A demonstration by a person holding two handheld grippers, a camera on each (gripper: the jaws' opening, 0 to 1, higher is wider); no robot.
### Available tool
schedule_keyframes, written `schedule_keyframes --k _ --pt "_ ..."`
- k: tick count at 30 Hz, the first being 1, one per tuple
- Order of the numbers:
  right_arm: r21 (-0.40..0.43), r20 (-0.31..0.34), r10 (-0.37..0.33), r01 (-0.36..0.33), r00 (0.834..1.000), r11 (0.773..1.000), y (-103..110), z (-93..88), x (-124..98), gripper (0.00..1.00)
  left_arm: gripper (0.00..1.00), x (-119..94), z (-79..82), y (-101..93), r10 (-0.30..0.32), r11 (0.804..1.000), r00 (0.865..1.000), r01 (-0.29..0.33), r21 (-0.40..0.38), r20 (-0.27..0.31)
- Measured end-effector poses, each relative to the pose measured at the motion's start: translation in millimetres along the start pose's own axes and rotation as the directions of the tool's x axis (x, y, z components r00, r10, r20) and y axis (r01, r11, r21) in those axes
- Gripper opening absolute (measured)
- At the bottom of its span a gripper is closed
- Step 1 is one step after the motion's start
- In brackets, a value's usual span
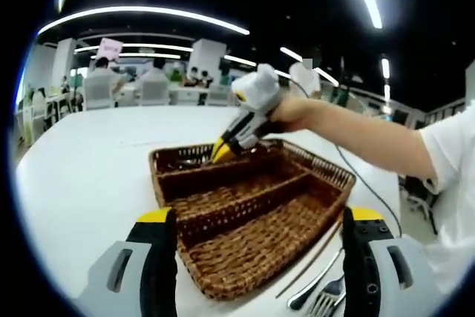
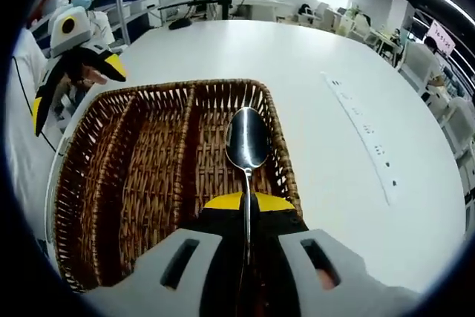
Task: Arrange the knives, forks, and spoons in their matching storage slots by inserting each utensil handle-first until every utensil is classified and aligned in the correct compartment
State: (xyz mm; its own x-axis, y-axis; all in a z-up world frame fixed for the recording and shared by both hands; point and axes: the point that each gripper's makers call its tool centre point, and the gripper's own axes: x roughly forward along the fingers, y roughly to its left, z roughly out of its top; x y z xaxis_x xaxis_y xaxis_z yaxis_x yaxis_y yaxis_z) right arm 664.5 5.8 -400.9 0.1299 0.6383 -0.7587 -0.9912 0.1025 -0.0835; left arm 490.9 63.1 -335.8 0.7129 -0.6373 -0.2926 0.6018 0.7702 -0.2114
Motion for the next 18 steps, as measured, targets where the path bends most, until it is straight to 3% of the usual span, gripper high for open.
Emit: schedule_keyframes --k 18 --pt "-0.037 -0.019 0.023 -0.024 1.0 0.999 2.7 -8.6 8.6 0.04 0.92 -2.6 -5.4 -0.6 0.007 1.0 1.0 -0.007 -0.001 -0.011"
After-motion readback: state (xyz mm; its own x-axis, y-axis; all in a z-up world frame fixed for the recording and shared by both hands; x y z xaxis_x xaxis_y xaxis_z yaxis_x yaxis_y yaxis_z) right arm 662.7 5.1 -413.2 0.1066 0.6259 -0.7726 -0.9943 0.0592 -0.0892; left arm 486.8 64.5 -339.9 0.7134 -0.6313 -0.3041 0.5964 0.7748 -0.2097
